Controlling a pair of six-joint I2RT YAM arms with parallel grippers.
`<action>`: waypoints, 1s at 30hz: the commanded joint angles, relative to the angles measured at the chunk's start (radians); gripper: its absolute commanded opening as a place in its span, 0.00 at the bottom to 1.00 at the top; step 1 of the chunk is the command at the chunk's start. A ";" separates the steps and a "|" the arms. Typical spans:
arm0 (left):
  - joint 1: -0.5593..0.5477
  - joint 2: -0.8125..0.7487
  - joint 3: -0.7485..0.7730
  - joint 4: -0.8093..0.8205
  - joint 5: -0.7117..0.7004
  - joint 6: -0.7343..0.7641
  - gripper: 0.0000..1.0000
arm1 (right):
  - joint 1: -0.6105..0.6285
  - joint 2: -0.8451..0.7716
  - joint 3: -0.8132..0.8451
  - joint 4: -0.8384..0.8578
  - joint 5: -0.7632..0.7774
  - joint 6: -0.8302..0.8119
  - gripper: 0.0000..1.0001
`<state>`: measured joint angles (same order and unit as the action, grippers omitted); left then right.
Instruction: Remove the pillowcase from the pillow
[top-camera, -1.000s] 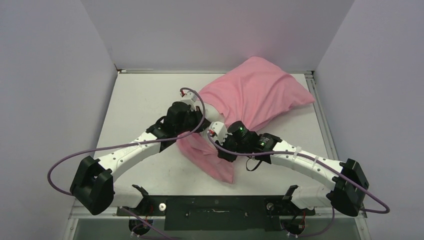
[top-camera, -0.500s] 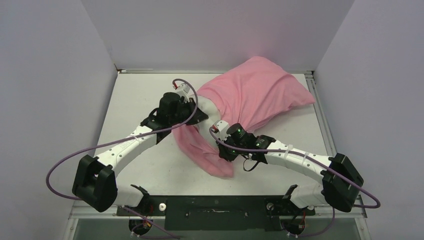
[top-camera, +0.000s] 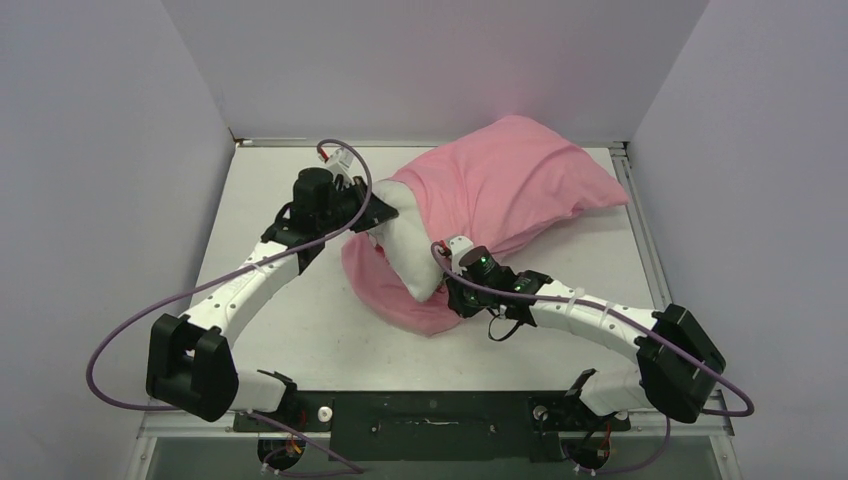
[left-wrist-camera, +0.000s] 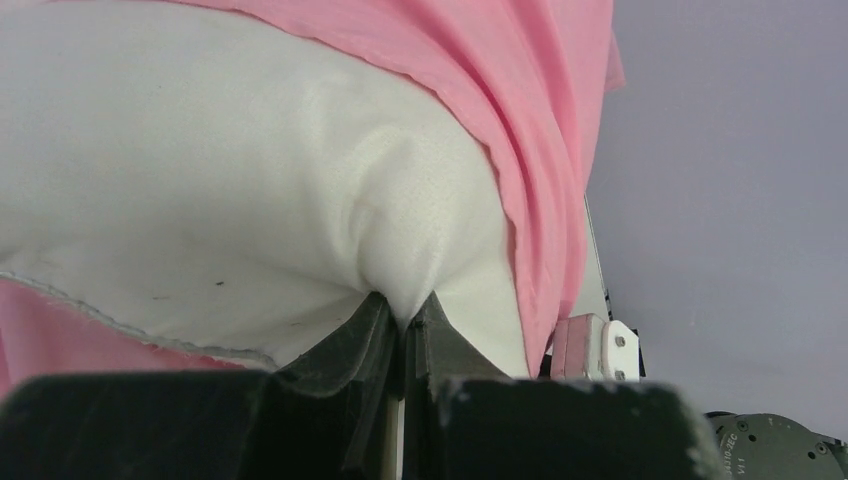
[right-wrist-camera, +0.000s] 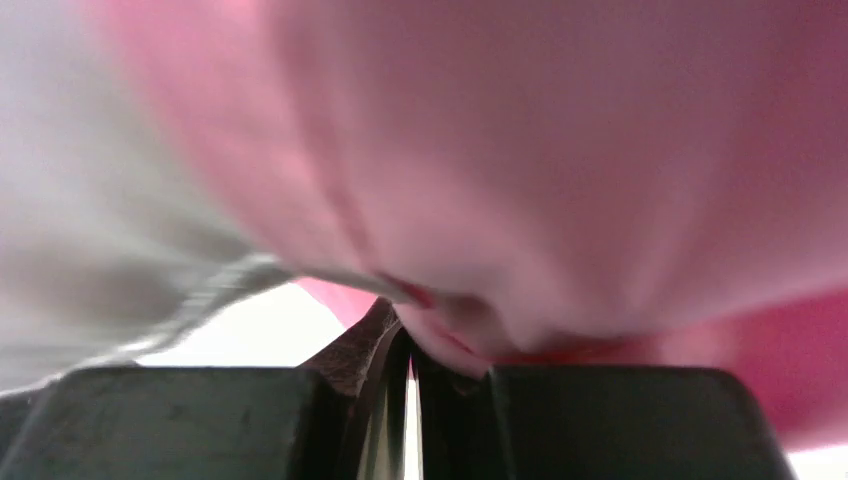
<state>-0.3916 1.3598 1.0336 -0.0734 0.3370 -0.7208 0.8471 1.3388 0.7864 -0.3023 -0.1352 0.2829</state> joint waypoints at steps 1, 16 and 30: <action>0.065 -0.040 0.104 0.159 -0.010 0.003 0.00 | -0.010 -0.016 -0.049 -0.057 0.110 0.093 0.05; 0.078 -0.208 -0.033 -0.069 0.247 0.107 0.00 | -0.062 -0.216 -0.095 0.102 0.529 0.311 0.05; 0.109 -0.358 -0.133 -0.319 0.189 0.349 0.00 | -0.077 -0.248 -0.037 0.071 0.447 0.207 0.15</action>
<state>-0.3004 1.0431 0.8871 -0.3878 0.5037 -0.4732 0.8024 1.1042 0.6964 -0.2024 0.2749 0.5632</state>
